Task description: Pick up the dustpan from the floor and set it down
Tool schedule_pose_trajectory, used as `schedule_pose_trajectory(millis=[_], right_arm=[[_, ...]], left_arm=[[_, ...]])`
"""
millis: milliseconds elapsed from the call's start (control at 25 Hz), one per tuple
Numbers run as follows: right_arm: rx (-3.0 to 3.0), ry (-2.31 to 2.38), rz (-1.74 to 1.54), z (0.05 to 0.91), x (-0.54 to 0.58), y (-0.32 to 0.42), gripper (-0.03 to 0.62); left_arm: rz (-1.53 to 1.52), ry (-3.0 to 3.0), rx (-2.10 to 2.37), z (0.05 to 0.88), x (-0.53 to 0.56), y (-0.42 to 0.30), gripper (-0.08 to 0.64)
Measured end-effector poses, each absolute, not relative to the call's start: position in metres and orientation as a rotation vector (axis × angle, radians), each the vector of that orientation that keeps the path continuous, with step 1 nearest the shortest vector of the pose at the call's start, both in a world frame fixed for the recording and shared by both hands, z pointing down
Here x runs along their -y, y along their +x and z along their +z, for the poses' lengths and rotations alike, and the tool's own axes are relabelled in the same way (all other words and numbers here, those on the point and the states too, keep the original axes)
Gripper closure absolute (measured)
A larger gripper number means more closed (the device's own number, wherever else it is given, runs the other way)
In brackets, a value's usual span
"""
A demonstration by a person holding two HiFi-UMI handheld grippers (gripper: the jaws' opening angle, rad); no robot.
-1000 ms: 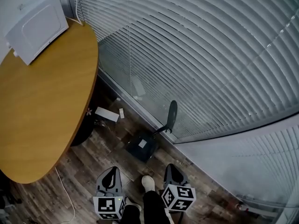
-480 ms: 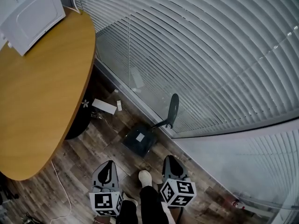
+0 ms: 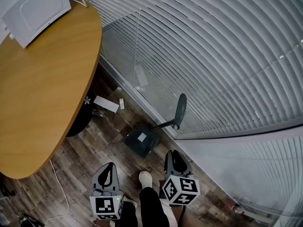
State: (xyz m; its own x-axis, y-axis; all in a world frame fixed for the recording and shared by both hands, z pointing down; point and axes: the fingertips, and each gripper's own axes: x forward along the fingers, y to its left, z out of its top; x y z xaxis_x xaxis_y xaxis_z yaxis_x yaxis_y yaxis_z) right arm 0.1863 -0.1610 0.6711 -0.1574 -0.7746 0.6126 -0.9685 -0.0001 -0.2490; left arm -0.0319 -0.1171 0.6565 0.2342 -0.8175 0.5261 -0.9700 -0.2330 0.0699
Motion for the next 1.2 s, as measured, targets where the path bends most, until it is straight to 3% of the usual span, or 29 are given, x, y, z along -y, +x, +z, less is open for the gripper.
schedule_pose_trajectory(millis=[520,1200], right_arm=[[2.005,1.769,0.908,0.671,0.19,0.174,0.423],[1.975,1.757,0.807,0.679,0.242,0.174,0.419]], left_arm=[[0.52,2.039,1.702,0.66,0.116,-0.052,0.543],[0.498,1.963,1.69,0.674,0.13,-0.054,0.543]])
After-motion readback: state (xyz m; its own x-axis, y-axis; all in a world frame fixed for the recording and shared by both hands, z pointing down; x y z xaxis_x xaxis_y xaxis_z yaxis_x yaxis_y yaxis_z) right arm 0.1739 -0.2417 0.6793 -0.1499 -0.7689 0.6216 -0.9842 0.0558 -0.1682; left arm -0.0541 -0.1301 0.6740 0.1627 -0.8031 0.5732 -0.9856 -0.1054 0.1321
